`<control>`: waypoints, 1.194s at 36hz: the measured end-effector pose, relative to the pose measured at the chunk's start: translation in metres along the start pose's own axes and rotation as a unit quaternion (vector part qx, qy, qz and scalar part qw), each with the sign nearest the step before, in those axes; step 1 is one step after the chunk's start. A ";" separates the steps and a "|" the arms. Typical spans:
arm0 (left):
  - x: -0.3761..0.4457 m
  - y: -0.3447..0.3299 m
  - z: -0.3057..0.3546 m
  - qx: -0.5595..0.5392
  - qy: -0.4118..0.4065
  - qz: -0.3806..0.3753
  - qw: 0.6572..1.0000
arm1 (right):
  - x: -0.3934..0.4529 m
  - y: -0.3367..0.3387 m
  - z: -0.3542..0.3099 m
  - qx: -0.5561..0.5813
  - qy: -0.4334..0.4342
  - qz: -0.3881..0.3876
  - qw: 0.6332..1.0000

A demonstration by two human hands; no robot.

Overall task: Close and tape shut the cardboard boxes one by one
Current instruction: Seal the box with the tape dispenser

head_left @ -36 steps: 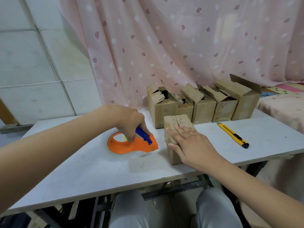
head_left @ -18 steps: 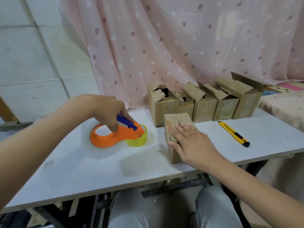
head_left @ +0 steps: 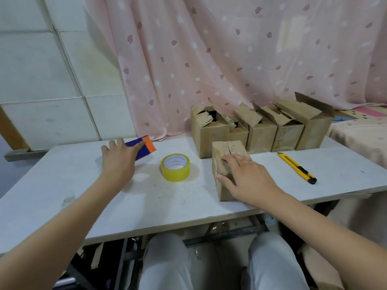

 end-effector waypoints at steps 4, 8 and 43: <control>-0.006 -0.023 0.018 0.045 -0.002 -0.014 0.999 | -0.003 0.004 -0.001 0.012 0.008 0.011 1.000; -0.013 -0.035 0.032 0.054 0.006 -0.030 0.998 | -0.001 0.006 0.000 0.025 0.009 0.016 1.000; -0.028 0.009 0.202 -0.821 -0.230 -0.214 0.477 | 0.007 0.016 0.012 0.186 0.077 0.079 0.976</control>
Point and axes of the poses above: each hand's wrist, its own x-axis towards the middle knuckle, its own y-axis out of the back of the hand, z = x × y, the point moved 10 cm from there along x, towards the middle knuckle, and after that the axes turned 9 degrees about -z, right-handed, at the moved point
